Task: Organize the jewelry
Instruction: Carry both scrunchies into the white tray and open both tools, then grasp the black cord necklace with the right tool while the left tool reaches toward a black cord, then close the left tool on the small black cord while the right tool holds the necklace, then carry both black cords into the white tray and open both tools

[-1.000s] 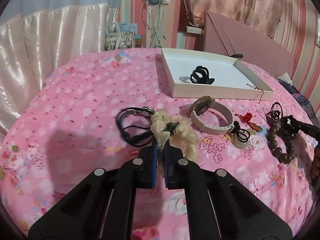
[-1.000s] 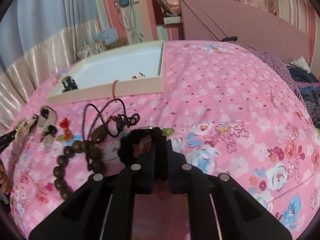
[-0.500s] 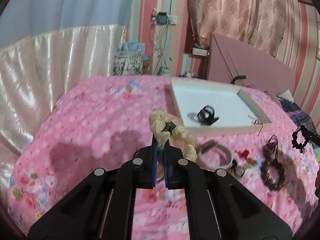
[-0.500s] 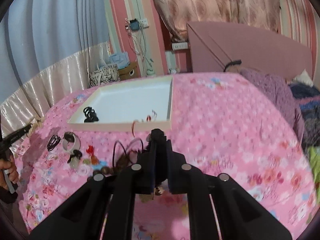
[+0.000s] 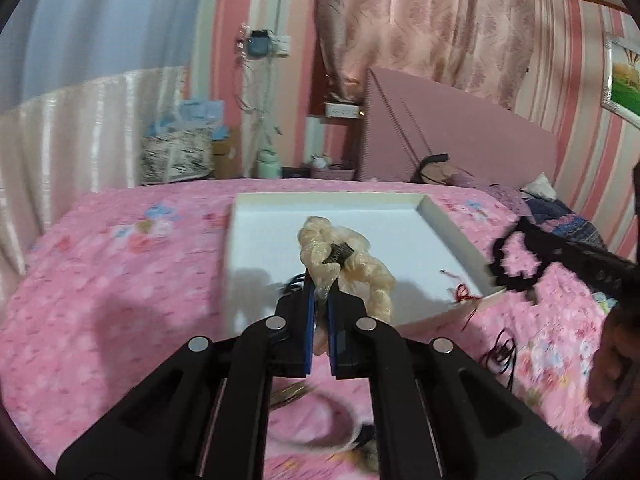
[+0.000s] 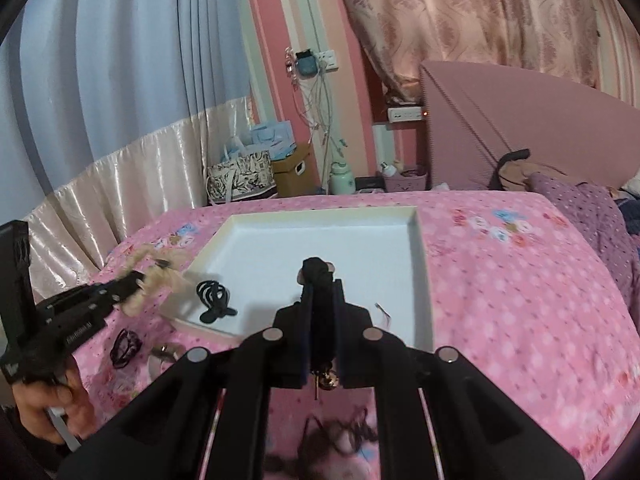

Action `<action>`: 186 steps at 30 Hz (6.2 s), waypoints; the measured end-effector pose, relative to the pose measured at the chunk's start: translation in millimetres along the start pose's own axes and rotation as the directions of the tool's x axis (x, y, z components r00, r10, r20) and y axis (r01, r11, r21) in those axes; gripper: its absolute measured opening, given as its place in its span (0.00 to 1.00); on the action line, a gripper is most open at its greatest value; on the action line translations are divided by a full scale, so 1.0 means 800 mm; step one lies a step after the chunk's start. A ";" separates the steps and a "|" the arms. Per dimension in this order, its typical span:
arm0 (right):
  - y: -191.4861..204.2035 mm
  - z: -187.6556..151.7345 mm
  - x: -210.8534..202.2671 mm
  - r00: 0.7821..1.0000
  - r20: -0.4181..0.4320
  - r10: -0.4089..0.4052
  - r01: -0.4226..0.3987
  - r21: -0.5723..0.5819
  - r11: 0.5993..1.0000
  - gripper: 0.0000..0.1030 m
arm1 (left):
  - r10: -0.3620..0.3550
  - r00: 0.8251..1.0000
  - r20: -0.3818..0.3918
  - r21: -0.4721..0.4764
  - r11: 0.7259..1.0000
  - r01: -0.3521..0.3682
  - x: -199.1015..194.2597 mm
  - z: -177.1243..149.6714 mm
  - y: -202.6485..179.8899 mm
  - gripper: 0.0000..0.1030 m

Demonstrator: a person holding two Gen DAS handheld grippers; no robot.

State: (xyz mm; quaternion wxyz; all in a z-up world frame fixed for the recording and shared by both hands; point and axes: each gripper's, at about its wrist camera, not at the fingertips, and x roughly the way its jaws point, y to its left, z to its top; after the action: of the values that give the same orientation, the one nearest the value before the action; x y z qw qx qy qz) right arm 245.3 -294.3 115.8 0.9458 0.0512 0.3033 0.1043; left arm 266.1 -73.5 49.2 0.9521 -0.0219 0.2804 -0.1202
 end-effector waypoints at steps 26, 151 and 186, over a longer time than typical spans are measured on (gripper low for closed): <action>-0.029 -0.033 0.145 0.971 -0.237 -0.032 0.040 0.027 0.999 0.08 | -0.054 0.973 -0.223 0.069 0.995 0.071 0.132 -0.030 -0.047 0.05; -0.050 -0.126 0.030 0.981 -0.181 0.067 -0.037 0.168 0.985 0.13 | -0.083 0.987 -0.141 -0.046 0.996 0.078 -0.041 -0.116 -0.014 0.02; -0.063 -0.088 -0.110 0.992 0.096 -0.079 0.076 0.041 0.996 0.13 | 0.004 0.994 0.110 0.091 0.996 -0.014 -0.082 -0.038 -0.047 0.02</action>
State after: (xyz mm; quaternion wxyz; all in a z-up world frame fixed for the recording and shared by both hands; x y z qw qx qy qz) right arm 142.6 -360.8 100.4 0.9617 0.0621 0.2603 0.0592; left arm 188.0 -93.1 62.7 0.9666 0.0167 0.2220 -0.1271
